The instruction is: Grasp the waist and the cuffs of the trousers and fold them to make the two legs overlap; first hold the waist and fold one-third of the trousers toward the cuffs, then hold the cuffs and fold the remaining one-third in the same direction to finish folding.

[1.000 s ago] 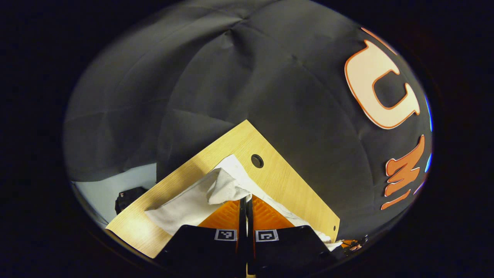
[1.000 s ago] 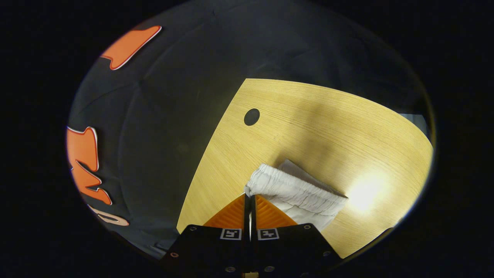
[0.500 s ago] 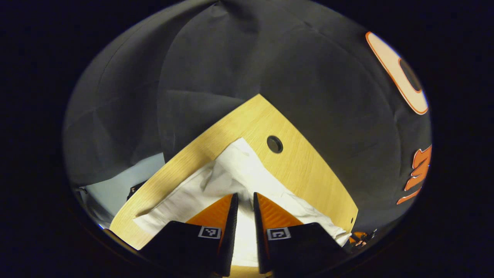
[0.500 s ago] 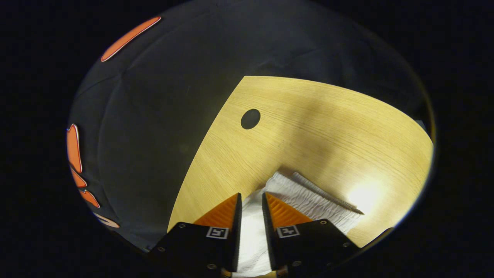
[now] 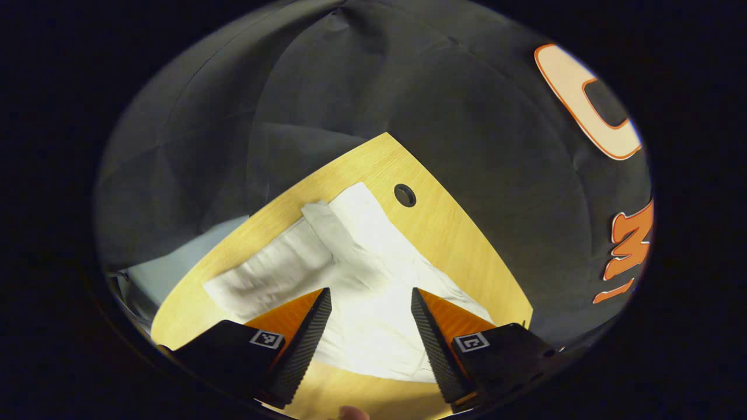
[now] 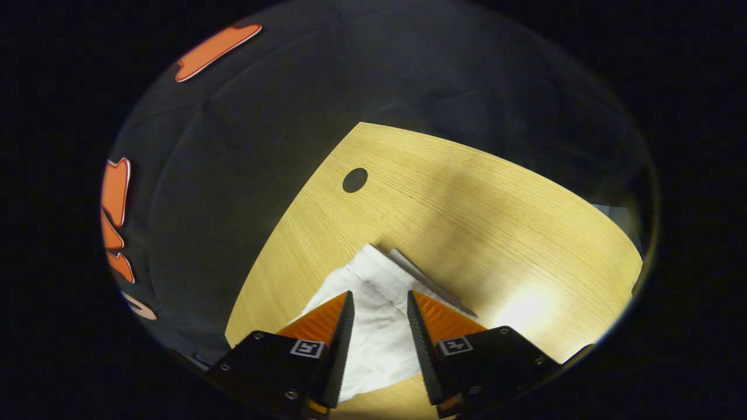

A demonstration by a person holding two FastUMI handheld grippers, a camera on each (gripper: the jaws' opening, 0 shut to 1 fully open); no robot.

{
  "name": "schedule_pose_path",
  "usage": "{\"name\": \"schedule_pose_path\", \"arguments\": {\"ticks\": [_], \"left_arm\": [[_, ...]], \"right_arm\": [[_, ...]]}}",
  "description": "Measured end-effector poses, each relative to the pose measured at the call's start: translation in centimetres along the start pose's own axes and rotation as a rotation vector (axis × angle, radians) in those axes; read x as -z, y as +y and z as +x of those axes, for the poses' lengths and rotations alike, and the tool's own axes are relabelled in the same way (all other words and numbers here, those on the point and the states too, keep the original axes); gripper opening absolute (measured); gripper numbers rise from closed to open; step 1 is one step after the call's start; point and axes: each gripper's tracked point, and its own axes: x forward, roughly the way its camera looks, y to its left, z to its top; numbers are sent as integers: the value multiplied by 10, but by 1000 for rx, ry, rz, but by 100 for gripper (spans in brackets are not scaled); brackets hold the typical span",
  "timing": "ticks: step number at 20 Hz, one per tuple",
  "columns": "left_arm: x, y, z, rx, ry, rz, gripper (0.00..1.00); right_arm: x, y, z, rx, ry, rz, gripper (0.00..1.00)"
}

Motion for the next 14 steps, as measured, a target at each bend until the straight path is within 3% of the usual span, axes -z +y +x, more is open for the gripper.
{"name": "schedule_pose_path", "arguments": {"ticks": [1, 3, 14], "left_arm": [[2, 0, -9, -2, -2, -1, 97], [9, -9, -27, 11, -18, 1, 98], [49, -56, -100, -11, -72, 187, 98]], "right_arm": [[7, -9, -4, 11, 5, -6, 69], [27, -22, -4, 15, 38, 3, 83], [57, -42, 3, 45, 99, -76, 94]]}}
